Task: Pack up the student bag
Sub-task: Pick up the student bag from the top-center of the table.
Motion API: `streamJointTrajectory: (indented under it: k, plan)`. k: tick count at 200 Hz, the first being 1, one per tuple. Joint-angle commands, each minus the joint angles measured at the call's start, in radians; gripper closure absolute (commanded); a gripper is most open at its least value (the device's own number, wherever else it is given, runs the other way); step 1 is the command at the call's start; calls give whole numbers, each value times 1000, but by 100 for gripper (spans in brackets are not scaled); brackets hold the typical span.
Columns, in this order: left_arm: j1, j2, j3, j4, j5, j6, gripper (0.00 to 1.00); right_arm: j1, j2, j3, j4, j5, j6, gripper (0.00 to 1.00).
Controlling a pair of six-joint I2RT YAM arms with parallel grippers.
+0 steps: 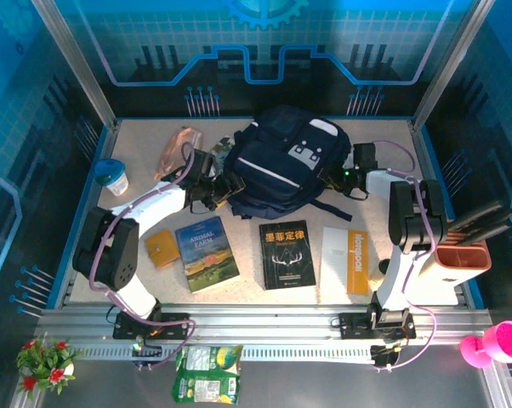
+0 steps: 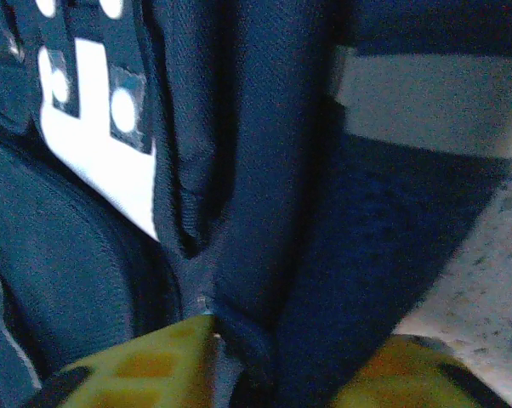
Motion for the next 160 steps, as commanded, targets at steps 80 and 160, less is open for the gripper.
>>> streamJointTrajectory:
  k: [80, 160]
  plan:
    - [-72, 197, 120, 123, 38, -50, 26, -80, -386, -317, 97, -25, 97, 91]
    - [-61, 289, 419, -4, -130, 189, 27, -26, -561, -301, -59, 159, 249, 91]
